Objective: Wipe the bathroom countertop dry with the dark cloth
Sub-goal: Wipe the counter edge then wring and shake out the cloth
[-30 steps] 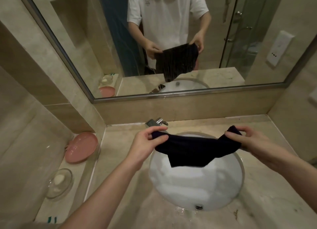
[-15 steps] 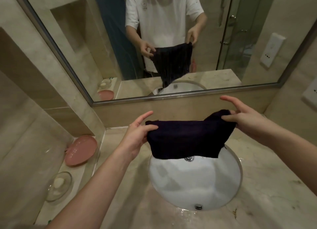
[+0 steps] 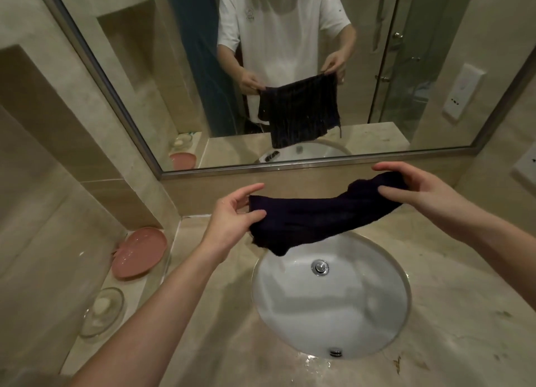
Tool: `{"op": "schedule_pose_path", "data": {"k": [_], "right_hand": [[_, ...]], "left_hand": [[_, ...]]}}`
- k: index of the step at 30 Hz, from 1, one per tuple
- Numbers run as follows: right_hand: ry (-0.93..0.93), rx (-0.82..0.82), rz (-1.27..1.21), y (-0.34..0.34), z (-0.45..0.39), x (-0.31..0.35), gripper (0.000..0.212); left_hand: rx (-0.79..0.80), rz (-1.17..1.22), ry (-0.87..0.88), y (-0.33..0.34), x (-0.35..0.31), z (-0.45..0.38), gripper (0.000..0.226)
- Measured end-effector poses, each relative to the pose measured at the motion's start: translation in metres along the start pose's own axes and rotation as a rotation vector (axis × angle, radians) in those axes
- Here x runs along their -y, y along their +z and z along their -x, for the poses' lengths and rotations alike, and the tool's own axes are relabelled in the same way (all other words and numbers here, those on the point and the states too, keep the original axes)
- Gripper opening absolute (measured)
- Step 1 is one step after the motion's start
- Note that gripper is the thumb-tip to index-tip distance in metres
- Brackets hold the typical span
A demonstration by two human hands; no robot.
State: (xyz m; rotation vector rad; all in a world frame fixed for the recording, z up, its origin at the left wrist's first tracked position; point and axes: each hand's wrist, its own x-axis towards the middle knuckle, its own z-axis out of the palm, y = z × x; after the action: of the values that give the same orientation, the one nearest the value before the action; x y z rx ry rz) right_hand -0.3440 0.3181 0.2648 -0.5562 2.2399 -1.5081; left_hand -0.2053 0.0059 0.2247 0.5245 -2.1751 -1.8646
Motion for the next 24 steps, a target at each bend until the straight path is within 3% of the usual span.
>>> {"op": "schedule_pose_path", "data": {"k": [3, 6, 9, 11, 14, 16, 21, 24], "right_hand": [[-0.025, 0.023, 0.225, 0.002, 0.000, -0.004, 0.048], [-0.078, -0.031, 0.382, 0.007, -0.001, -0.010, 0.042], [0.004, -0.066, 0.078, 0.009, 0.000, -0.012, 0.038], [0.056, -0.059, -0.125, 0.011, 0.001, -0.015, 0.038], [0.082, 0.009, -0.307, 0.015, 0.008, -0.020, 0.044], [0.074, 0.065, -0.295, 0.016, 0.014, -0.024, 0.052], [0.024, 0.101, -0.034, 0.019, 0.021, -0.037, 0.048], [-0.004, 0.051, 0.109, 0.021, 0.019, -0.046, 0.039]], "left_hand": [[0.037, 0.011, -0.034, 0.002, 0.000, 0.003, 0.051], [0.032, 0.179, -0.094, 0.004, -0.002, 0.005, 0.025], [-0.072, 0.236, -0.174, 0.006, 0.000, 0.004, 0.015], [-0.077, 0.201, -0.233, 0.006, 0.003, 0.003, 0.023], [0.033, 0.159, -0.394, 0.003, 0.007, 0.005, 0.038], [0.125, 0.139, -0.460, 0.001, 0.011, 0.009, 0.041], [0.139, 0.256, -0.376, -0.006, 0.020, 0.017, 0.034], [0.015, 0.271, -0.282, -0.009, 0.026, 0.022, 0.028]]}}
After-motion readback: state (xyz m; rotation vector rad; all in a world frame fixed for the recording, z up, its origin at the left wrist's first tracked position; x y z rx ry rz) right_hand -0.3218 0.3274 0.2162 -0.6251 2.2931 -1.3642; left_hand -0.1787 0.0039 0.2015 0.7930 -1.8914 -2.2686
